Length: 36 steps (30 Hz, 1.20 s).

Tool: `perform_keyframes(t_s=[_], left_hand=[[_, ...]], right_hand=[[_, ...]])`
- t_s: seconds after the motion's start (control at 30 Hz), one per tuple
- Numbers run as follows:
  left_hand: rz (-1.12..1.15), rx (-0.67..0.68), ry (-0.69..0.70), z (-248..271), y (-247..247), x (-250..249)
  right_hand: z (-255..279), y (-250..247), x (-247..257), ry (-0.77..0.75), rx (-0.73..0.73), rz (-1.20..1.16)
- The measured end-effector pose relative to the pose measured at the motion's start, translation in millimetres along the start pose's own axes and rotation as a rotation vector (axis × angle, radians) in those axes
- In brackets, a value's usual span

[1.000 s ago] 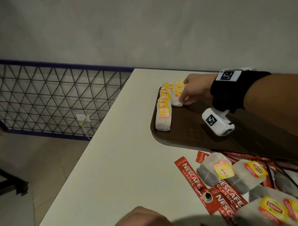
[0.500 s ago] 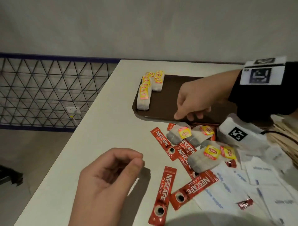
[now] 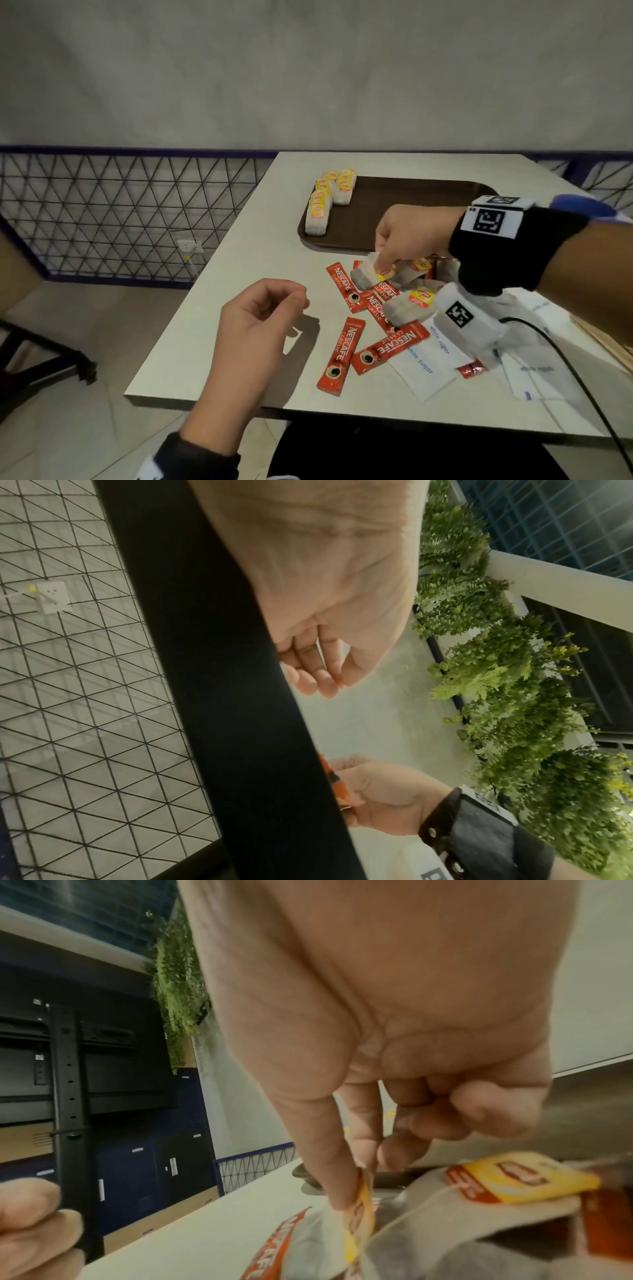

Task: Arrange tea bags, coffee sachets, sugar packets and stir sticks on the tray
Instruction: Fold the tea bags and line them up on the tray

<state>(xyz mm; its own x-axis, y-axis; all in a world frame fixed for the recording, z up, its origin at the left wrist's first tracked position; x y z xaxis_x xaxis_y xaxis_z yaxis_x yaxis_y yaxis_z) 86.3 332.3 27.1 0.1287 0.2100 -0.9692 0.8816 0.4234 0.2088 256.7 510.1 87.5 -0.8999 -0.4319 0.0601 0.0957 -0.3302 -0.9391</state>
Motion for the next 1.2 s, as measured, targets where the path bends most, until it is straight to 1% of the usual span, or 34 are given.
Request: perform_keyframes(t_s=[0.1, 0.23, 0.3, 0.4, 0.47, 0.53, 0.57, 0.77, 0.87, 0.97, 1.13, 1.2], left_hand=[[0.0, 0.004, -0.011, -1, 1, -1], [0.059, 0.037, -0.006, 2, 5, -5], [0.041, 0.105, 0.013, 6, 11, -8], [0.014, 0.254, 0.043, 12, 19, -10], [0.033, 0.339, 0.012, 14, 23, -7], [0.045, 0.387, -0.016, 15, 25, -5], [0.027, 0.39, -0.022, 15, 25, -4], [-0.019, 0.325, -0.045, 13, 24, 1], [-0.021, 0.287, -0.039, 10, 21, 2], [-0.004, 0.289, -0.033, 10, 21, 2], [-0.04, 0.336, -0.045, 11, 23, 2], [-0.014, 0.334, -0.054, 10, 22, 3]], right_hand=[[21, -6, 6, -0.074, -0.039, -0.096], [58, -10, 14, -0.194, -0.037, -0.379], [75, -6, 19, -0.254, -0.014, -0.522], [94, 17, 33, -0.355, 0.063, -0.736], [103, 37, 41, -0.395, 0.08, -0.854], [106, 55, 44, -0.377, 0.036, -0.966], [107, 62, 43, -0.355, -0.006, -1.015], [108, 91, 32, -0.241, -0.318, -1.22], [107, 99, 32, -0.212, -0.418, -1.308], [106, 105, 32, -0.197, -0.465, -1.27], [106, 106, 30, -0.26, -0.493, -1.21], [105, 108, 29, -0.282, -0.512, -1.219]])
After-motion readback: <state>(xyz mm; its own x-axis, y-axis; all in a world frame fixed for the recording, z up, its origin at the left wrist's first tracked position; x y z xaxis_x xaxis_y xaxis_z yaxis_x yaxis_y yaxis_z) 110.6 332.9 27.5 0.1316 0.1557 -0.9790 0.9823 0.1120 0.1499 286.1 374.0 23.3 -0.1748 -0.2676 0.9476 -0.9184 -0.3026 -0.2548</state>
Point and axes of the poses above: each hand's wrist, its own z-axis away from the middle knuckle, its own y-axis out of the palm, x = y × z, the point moved 6 cm from there along -z, towards the middle knuckle, and after that the axes turned 15 degrees about z, right-handed, at the moved point
